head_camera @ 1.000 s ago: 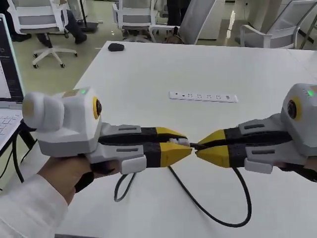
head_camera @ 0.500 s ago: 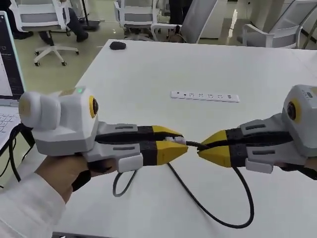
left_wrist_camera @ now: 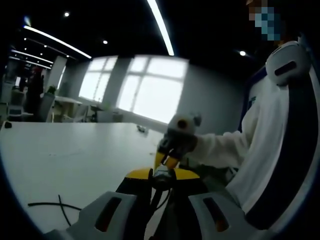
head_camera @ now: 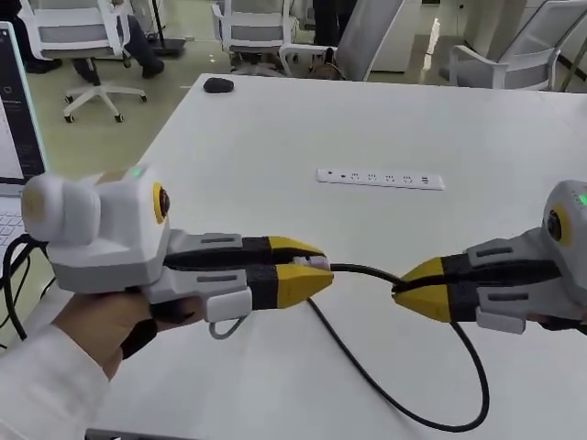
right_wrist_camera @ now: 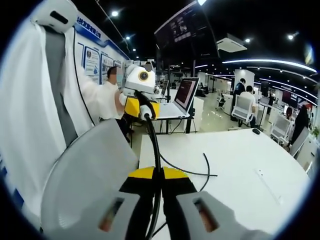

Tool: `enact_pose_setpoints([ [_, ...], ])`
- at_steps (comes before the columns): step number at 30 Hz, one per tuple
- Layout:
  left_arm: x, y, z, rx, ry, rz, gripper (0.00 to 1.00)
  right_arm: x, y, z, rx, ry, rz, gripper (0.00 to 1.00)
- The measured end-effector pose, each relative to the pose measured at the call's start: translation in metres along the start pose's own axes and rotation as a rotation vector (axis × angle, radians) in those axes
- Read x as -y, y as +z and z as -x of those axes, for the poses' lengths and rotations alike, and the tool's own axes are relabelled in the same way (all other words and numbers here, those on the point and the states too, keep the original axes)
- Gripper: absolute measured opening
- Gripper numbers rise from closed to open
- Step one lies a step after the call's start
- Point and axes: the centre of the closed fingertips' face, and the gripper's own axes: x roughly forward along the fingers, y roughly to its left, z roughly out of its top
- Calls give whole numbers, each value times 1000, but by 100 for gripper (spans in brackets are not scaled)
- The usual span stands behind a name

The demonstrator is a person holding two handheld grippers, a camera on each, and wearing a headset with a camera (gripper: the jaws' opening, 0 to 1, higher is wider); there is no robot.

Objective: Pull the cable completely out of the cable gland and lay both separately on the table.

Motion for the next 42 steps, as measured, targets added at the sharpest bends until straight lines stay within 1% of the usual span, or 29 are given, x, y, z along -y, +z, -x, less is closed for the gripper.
enact_pose_setpoints([
  [7,-1,-1,0,-4,2,1,16,4,-23,7,-37,-22,-28,2],
  [10,-1,-1,1,-3,4,2,16,6,-34,10,-61,-37,-38,2],
  [12,-2,0,2,6,4,4,16,7,-38,12,-61,-44,-48,2],
  [16,-4,0,3,8,11,-2,16,6,-38,13,-52,-48,-61,2],
  [21,-4,-1,1,1,12,-7,16,5,-40,13,-72,-49,-66,3],
  [24,-4,-1,1,-2,18,-12,16,6,-39,14,-84,-49,-70,3],
  [26,-5,0,2,1,22,-12,16,7,-34,15,-81,-53,-54,4],
  [28,-6,0,1,-1,26,-10,16,8,-28,16,-72,-52,-54,10],
  [30,-6,-1,1,-5,28,-11,16,8,-19,15,-61,-53,-41,14],
  [32,-6,-2,-1,-6,28,-11,16,7,-9,13,-52,-44,-17,14],
  [36,-5,-4,-5,-14,22,-11,16,3,16,5,-4,-23,20,17],
  [40,-4,-6,-10,-23,14,-12,16,-1,38,-6,43,0,48,17],
  [42,-3,-6,-12,-22,11,-11,16,-3,43,-12,51,12,53,17],
])
